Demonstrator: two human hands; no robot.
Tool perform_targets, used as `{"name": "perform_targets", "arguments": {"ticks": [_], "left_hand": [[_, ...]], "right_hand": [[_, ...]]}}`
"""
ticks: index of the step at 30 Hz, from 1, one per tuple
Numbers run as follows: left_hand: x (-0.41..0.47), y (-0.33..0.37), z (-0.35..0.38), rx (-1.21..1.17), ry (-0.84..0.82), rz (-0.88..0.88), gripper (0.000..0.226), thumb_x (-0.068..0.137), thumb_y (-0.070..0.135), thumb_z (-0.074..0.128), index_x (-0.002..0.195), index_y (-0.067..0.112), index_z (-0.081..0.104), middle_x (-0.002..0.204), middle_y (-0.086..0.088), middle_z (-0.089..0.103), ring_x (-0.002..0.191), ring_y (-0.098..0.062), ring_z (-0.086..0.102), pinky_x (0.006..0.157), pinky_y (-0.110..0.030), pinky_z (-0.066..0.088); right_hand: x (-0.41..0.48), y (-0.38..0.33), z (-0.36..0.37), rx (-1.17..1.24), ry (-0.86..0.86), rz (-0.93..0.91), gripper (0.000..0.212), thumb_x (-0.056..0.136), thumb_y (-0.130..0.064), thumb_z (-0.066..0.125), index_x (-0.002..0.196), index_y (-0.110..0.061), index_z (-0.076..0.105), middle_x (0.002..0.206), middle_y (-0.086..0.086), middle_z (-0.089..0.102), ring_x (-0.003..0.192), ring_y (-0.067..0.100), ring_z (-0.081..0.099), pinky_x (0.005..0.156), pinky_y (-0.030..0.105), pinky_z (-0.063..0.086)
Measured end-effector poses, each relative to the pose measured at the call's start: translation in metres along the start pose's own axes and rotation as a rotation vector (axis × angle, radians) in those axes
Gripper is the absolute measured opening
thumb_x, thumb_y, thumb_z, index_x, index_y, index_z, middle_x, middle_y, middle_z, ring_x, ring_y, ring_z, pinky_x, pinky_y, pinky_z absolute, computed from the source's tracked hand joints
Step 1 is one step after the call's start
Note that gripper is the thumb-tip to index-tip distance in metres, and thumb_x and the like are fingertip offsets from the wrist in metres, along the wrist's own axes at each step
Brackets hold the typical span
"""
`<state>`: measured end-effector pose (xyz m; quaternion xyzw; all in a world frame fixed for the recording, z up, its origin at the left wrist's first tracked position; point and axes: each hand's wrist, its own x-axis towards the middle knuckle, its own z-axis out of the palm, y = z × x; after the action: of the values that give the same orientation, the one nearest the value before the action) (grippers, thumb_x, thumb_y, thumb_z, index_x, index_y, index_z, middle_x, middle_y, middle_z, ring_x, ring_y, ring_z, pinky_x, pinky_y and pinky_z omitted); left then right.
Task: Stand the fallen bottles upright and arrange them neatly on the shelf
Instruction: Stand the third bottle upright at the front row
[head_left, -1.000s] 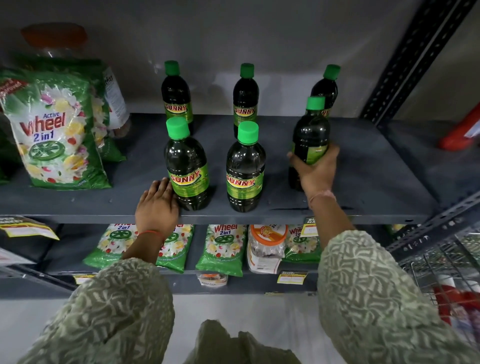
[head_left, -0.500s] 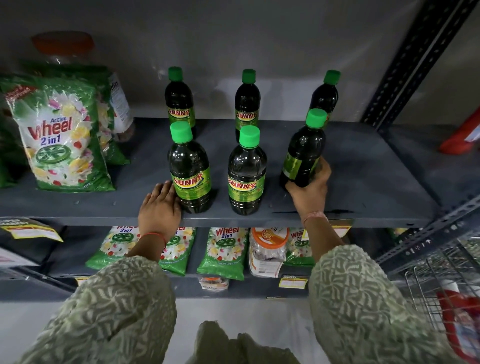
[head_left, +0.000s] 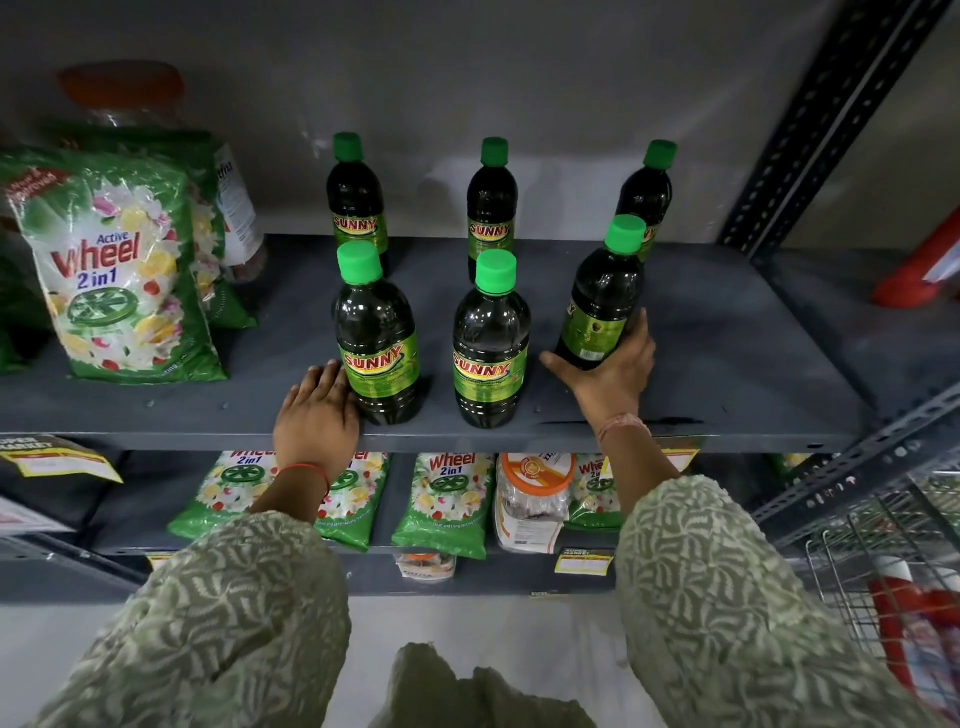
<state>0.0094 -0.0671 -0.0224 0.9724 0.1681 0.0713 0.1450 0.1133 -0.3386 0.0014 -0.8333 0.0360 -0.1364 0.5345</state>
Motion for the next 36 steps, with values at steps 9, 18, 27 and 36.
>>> {"name": "perform_targets", "arguments": {"ticks": [9, 18, 27, 36], "left_hand": [[0.001, -0.001, 0.002, -0.008, 0.008, 0.003, 0.051, 0.092, 0.025, 0.026, 0.14, 0.008, 0.029, 0.152, -0.011, 0.031, 0.142, -0.028, 0.023, 0.118, -0.042, 0.018], [0.001, -0.002, 0.003, 0.001, 0.002, -0.004, 0.048, 0.095, 0.022, 0.03, 0.142, 0.011, 0.025, 0.154, -0.008, 0.026, 0.144, -0.024, 0.019, 0.119, -0.039, 0.014], [0.002, -0.003, 0.004, -0.004, 0.004, 0.002, 0.049, 0.095, 0.022, 0.029, 0.142, 0.012, 0.025, 0.154, -0.007, 0.025, 0.144, -0.024, 0.018, 0.119, -0.039, 0.014], [0.0, -0.004, 0.003, -0.023, 0.0, 0.013, 0.049, 0.095, 0.023, 0.029, 0.142, 0.012, 0.025, 0.154, -0.007, 0.025, 0.144, -0.025, 0.018, 0.119, -0.04, 0.013]], "right_hand": [[0.002, 0.002, -0.006, 0.106, -0.04, 0.028, 0.107, 0.048, -0.028, 0.086, 0.135, -0.011, 0.025, 0.13, 0.01, 0.045, 0.121, 0.027, 0.046, 0.101, 0.036, 0.042], [0.013, 0.017, -0.018, 0.237, -0.226, 0.145, 0.071, 0.058, 0.006, 0.078, 0.117, -0.01, 0.043, 0.117, 0.009, 0.057, 0.114, 0.026, 0.053, 0.103, 0.048, 0.042], [0.009, 0.008, -0.012, 0.141, -0.143, 0.119, 0.072, 0.06, -0.003, 0.081, 0.119, -0.002, 0.04, 0.114, 0.009, 0.056, 0.106, 0.021, 0.053, 0.086, 0.026, 0.041], [0.005, 0.009, -0.018, 0.089, -0.179, 0.097, 0.078, 0.063, -0.004, 0.08, 0.128, -0.004, 0.037, 0.13, 0.015, 0.053, 0.118, 0.024, 0.049, 0.098, 0.033, 0.04]]}}
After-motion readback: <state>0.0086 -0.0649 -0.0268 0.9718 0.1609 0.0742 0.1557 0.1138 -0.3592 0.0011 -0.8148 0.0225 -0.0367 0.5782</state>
